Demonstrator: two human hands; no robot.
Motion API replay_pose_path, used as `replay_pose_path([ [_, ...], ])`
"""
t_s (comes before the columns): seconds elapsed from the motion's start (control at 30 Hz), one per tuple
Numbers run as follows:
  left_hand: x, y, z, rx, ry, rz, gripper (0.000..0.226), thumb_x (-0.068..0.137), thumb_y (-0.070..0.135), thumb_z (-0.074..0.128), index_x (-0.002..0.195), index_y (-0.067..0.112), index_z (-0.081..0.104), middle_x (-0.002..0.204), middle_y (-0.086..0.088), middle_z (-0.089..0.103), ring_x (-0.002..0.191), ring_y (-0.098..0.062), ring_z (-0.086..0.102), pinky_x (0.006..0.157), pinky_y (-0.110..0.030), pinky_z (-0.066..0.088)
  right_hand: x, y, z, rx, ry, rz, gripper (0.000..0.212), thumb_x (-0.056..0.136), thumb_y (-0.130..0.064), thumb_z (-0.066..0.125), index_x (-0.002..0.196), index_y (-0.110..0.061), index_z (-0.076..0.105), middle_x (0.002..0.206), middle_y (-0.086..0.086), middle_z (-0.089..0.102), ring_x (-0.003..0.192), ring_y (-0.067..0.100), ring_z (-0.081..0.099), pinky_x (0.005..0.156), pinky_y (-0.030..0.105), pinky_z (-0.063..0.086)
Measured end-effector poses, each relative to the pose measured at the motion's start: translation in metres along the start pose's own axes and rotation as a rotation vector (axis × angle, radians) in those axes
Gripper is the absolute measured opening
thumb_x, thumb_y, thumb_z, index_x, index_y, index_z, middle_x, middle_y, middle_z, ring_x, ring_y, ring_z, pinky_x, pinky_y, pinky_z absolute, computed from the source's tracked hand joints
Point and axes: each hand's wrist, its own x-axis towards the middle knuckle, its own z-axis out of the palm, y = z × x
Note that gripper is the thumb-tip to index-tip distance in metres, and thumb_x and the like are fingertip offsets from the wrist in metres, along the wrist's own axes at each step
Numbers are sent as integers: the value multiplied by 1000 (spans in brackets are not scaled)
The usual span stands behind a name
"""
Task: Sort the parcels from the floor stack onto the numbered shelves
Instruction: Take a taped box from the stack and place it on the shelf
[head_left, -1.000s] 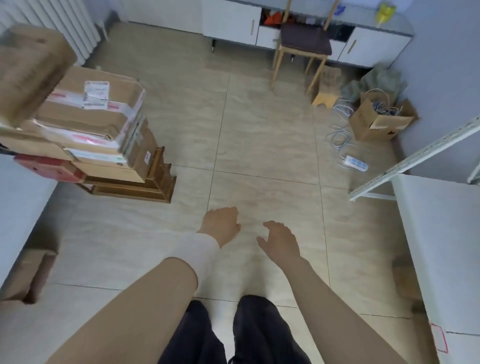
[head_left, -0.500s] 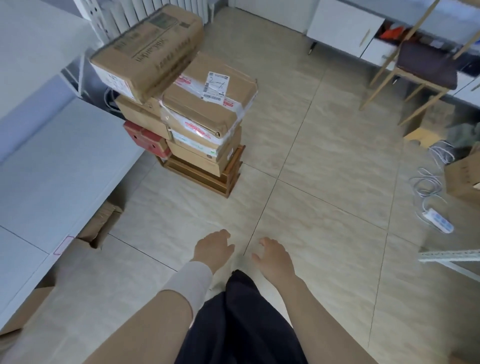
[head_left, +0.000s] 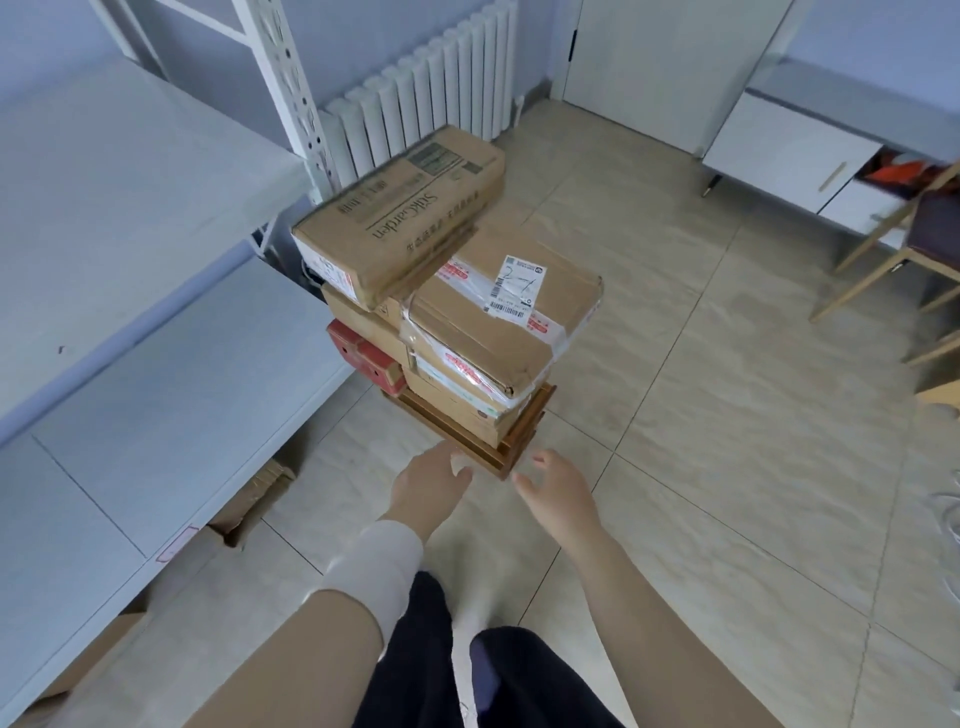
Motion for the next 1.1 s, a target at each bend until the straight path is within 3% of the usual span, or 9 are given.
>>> replay_pose_path([
  [0.27,101,5,-75,-106,19,56,38,95,30,47,133,22,47,131,-2,56,118,-22,53,98,-32,42,79,-60,-10,248,200,113,42,92,-27,56,131,-11,48,133,3,54,120,20,50,90,24,37],
  [0.5,178,16,-118,-64,-24,128,39,96,31,48,132,17,45,132,-1,53,116,-22,53,90,-28,40,123,-77,-15,501,375,307,56,90,-35,58,138,-13,39,141,3,47,129,19,45,103,34,37],
  [0.67,224,29,-124,-137,-46,110,48,95,27,51,140,15,38,143,-2,45,130,-21,44,104,-33,36,155,-64,-17,658,380,469,66,91,-41,55,145,-13,29,145,8,41,131,25,41,105,39,36],
  [0.8,256,39,-125,-172,15,80,47,94,31,52,138,21,40,141,0,45,118,-27,53,96,-49,48,185,-54,-19,765,337,548,70,92,-43,53,148,-14,23,148,9,37,135,27,38,106,39,32],
  [0.9,276,44,-124,-246,117,81,40,93,25,54,132,20,47,135,1,52,122,-20,51,104,-41,43,205,-48,-21,825,312,578,71,92,-42,53,149,-15,20,149,8,36,136,25,36,107,38,30],
  [1.1,306,49,-117,-187,56,53,47,94,26,52,139,17,41,142,-3,47,131,-20,43,110,-34,31,232,-41,-16,914,289,619,73,92,-43,53,150,-20,16,144,7,41,131,23,42,109,40,35],
])
